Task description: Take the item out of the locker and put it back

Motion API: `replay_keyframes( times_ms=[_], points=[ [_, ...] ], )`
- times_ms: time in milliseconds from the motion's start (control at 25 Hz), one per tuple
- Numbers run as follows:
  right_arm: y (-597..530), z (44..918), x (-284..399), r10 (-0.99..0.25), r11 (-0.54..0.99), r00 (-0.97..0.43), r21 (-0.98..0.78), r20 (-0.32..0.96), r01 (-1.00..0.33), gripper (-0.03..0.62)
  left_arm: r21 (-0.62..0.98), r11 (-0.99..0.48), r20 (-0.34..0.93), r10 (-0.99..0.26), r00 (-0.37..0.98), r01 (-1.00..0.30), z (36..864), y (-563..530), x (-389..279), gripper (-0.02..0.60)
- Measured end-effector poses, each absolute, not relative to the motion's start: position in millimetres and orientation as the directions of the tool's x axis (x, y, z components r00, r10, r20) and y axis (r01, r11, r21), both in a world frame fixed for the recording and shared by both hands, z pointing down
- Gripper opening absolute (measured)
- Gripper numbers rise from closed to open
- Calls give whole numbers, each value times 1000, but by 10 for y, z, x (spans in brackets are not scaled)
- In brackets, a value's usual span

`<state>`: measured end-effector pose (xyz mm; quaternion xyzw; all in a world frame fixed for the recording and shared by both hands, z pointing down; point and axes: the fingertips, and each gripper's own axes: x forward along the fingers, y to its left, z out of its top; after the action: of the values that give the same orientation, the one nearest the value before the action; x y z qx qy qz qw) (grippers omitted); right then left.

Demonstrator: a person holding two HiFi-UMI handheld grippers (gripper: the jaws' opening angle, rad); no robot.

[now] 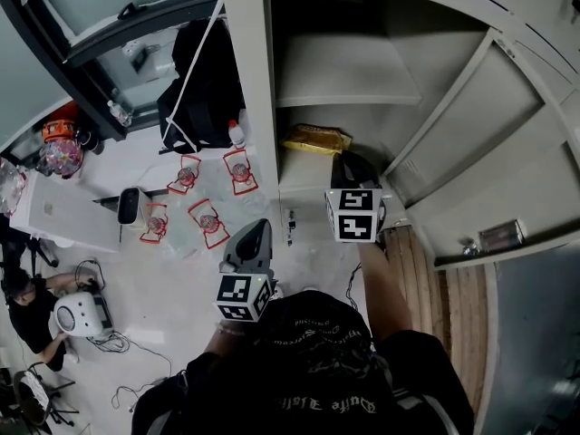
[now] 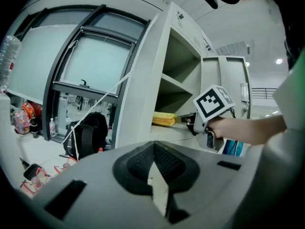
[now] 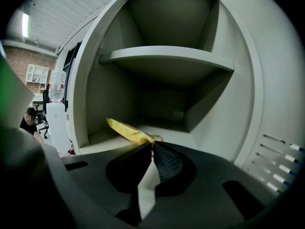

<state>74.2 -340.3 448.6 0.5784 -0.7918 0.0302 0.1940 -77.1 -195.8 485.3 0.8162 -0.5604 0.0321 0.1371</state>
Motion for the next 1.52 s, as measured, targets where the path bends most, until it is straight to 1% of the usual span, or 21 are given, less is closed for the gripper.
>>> replay_keyframes(
  times_ms=[240, 440, 520, 640, 720, 920, 1160, 1520],
  points=[
    [-3275, 4618, 682, -871, 380, -276, 200, 408, -903, 17, 204, -332, 211, -904, 372, -921, 4880, -1908, -740, 8],
    [-3213, 4755, 666, -836, 410, -281, 195, 471, -891, 35, 215, -335, 204, -903, 377, -917, 4875, -1891, -704, 8],
    [-3210, 4763, 664, -832, 416, -287, 192, 474, -889, 35, 220, -336, 202, -903, 379, -916, 4871, -1880, -688, 8],
    [-3208, 4764, 662, -830, 421, -304, 167, 468, -892, 45, 218, -340, 203, -901, 383, -915, 4875, -1858, -672, 8],
    [-3194, 4757, 651, -827, 428, -317, 154, 463, -891, 80, 222, -341, 202, -901, 385, -914, 4869, -1841, -676, 8],
    [-3089, 4702, 647, -831, 435, -336, 143, 443, -889, 138, 267, -329, 184, -905, 383, -906, 4813, -1822, -701, 8],
    [-2896, 4608, 706, -846, 424, -351, 107, 401, -899, 143, 250, -336, 182, -905, 385, -908, 4800, -1824, -697, 8],
    [-2494, 4556, 788, -884, 399, -366, 64, 289, -914, 143, 230, -378, 189, -887, 422, -897, 4805, -1834, -578, 8]
  ],
)
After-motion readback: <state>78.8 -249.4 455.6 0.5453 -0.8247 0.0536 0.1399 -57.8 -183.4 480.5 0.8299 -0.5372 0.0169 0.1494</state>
